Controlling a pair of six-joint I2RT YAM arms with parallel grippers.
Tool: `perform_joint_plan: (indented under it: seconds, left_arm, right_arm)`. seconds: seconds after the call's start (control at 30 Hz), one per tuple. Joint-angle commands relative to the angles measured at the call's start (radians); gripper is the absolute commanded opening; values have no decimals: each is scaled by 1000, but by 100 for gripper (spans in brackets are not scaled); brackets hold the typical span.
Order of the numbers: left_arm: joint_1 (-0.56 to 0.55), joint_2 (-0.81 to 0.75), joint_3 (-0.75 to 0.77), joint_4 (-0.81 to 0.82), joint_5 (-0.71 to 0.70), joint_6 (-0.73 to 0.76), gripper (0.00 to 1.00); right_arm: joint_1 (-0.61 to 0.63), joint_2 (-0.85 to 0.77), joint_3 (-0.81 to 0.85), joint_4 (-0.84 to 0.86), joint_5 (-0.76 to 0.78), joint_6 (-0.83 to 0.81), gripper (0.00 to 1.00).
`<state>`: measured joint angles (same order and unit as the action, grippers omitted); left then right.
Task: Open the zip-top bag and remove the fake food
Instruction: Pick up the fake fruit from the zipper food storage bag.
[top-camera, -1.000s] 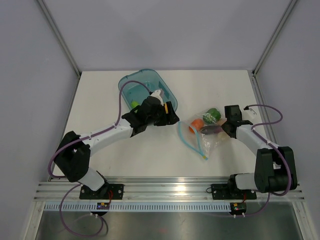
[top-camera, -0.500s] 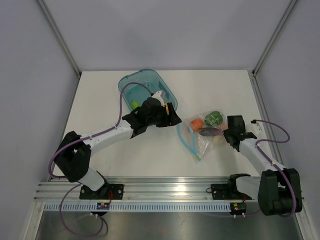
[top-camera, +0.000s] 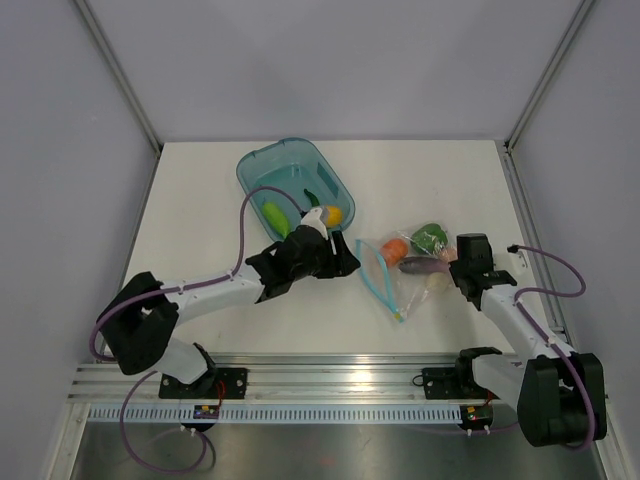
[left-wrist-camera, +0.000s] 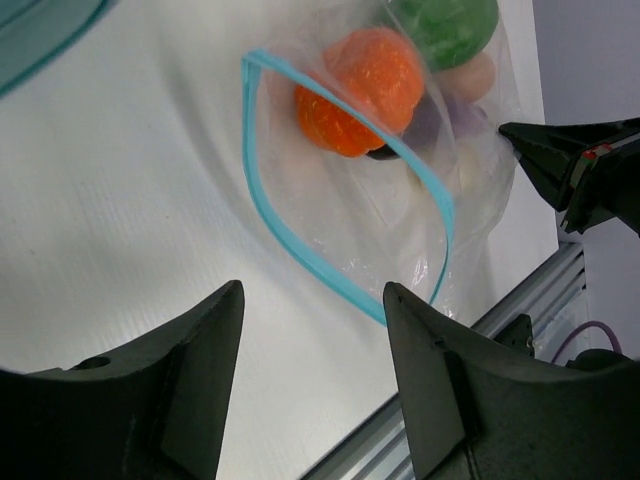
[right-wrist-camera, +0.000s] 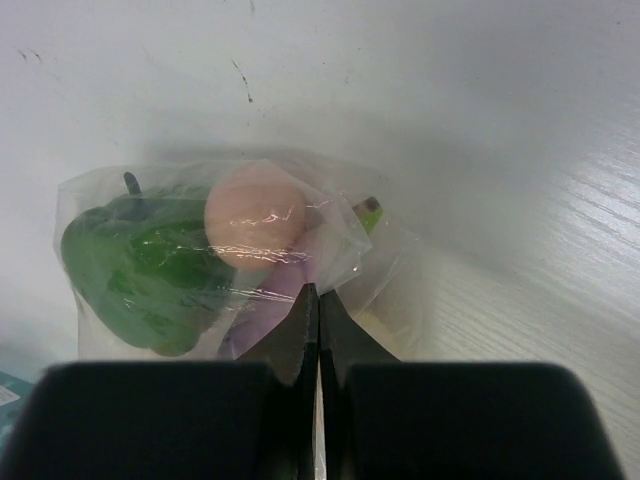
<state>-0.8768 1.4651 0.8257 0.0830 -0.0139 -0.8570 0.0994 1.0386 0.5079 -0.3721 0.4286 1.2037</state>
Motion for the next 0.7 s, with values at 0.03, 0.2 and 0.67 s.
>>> perform_joint_plan:
  seconds: [0.03,0.2,0.67]
  left_arm:
    - [-5,-28,-11,127,-81,159,63]
    - [-77,24,24,181,-149,338,63]
    - [-122,218,163,132,-169,459,52]
  right_arm:
    - [8,17,29,-1,24,-6,0]
    - [8,3,24,10,18,-18,0]
    - [8,5,26,29,9,-52,0]
